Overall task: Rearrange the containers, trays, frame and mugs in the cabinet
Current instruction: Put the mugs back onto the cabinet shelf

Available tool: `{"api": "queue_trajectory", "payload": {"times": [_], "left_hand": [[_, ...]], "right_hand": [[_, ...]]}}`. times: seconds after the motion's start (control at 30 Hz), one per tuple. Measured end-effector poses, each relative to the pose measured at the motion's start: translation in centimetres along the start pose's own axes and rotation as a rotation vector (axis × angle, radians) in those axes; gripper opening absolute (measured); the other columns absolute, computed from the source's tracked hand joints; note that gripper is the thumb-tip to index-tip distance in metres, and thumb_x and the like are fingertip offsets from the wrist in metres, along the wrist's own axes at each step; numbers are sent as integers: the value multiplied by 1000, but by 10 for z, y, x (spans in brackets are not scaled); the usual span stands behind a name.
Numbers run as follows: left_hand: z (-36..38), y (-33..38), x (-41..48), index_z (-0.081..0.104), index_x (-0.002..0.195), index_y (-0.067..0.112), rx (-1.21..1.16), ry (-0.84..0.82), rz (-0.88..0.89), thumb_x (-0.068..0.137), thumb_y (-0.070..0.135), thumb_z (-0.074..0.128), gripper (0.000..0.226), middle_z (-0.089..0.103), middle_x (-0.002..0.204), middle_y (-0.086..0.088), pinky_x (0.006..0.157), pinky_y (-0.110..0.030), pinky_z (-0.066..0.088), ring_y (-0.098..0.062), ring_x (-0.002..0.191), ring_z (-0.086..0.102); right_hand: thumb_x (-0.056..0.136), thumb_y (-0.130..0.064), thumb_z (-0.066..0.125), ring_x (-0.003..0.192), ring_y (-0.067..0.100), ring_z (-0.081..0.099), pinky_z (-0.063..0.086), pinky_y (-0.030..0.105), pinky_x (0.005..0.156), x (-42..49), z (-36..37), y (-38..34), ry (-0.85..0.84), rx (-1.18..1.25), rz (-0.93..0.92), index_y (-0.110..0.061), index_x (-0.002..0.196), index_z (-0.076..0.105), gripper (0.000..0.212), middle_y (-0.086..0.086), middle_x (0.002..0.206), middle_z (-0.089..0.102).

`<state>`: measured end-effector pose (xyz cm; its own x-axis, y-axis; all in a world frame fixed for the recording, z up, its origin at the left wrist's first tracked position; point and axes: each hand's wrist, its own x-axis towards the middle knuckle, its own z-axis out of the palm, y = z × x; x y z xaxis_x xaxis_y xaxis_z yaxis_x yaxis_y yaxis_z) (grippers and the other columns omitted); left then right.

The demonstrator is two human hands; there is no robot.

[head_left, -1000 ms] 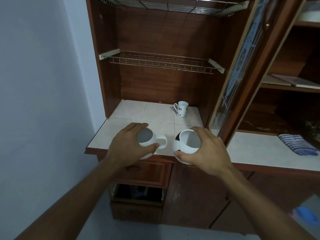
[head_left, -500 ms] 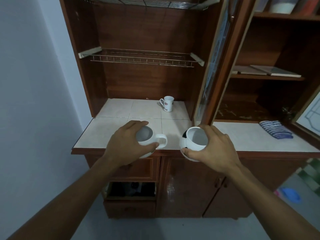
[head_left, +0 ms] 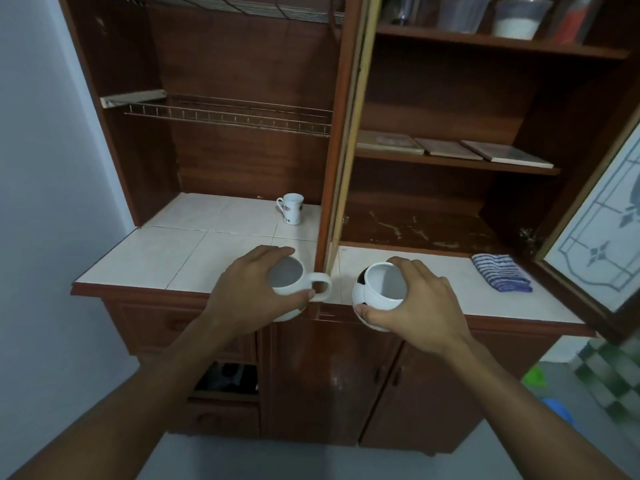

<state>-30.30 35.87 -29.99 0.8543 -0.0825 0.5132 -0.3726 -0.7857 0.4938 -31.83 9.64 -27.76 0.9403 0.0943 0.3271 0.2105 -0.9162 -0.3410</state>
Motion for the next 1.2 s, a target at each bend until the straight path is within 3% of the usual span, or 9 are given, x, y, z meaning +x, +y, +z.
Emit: {"api": "queue_trajectory", "payload": {"times": [0.17,0.47,0.7,0.9,1.2], "left_hand": [[19,33,2,58,129,22,4,-9,-27,62,67,67,81,60,127,6,90,-37,52,-13,107,57],[43,57,11,58,126,26,1,-39,-11,58,80,56,87,61,126,9,87,-35,53,-13,106,57],[63,80,20,54,133,29,31,-54,-11,61,77,59,87,55,137,9,97,-36,49,-13,117,53],[104,110,38,55,133,30,46,-34,-23,59,82,55,90,57,134,10,94,-41,52,-13,114,55],[155,151,65,59,128,26,6,24,-24,62,78,58,84,60,128,9,94,-38,50,-10,114,55]], "right_hand": [[67,-74,67,109,15,50,40,36,94,-1,-13,34,-15,4,-11,-28,134,45,84,-10,133,52],[65,-73,68,107,17,52,41,38,95,-7,-20,64,31,10,32,-28,130,48,82,-8,128,54],[65,-69,72,107,17,53,42,40,94,-2,-28,94,55,41,43,-27,129,50,79,-8,127,55],[67,-68,72,110,17,51,45,42,95,15,-41,143,6,64,40,-28,131,48,79,-8,130,54],[64,-73,70,111,18,54,45,45,95,45,-53,209,19,26,4,-26,129,49,82,-8,129,56]]}}
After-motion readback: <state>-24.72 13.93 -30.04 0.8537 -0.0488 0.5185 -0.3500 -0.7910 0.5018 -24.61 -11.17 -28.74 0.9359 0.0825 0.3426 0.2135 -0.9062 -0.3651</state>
